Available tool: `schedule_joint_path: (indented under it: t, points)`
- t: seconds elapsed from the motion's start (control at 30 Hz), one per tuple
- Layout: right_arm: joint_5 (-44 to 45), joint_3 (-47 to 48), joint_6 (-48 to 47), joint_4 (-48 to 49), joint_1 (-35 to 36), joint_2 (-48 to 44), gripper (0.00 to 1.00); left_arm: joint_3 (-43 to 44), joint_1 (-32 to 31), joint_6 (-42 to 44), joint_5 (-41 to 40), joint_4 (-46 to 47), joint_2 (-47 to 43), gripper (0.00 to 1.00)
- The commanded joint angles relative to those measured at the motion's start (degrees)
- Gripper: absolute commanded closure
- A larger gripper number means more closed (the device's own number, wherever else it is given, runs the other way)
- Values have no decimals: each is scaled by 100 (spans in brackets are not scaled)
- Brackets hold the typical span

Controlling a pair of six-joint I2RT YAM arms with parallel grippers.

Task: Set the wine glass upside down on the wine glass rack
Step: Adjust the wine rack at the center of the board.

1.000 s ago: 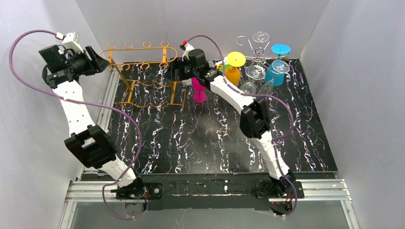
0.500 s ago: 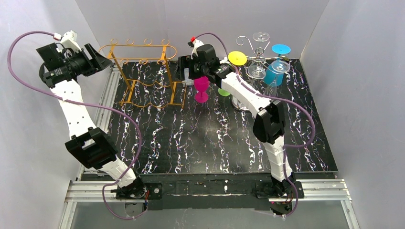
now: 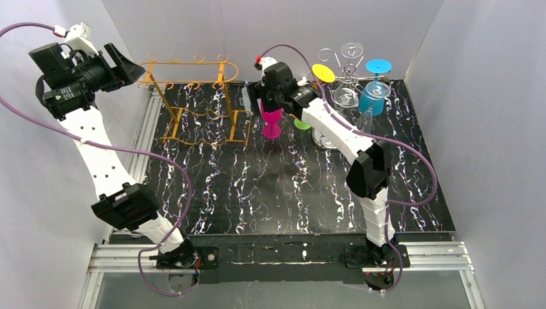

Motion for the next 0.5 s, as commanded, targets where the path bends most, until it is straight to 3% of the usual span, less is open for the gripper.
schedule_joint_path:
  t: [0.0,0.23,0.47]
  points:
    - [490,379,-431,-256,63,109,17,338,38,462,-706,-573,54,28]
    - [440,349,-462,-189,111,301,24,-34,38,1202,-1895,-459,74,30]
    - [488,260,-485,-82,219,443,24,-429,38,1500,-2181,-191,46,30]
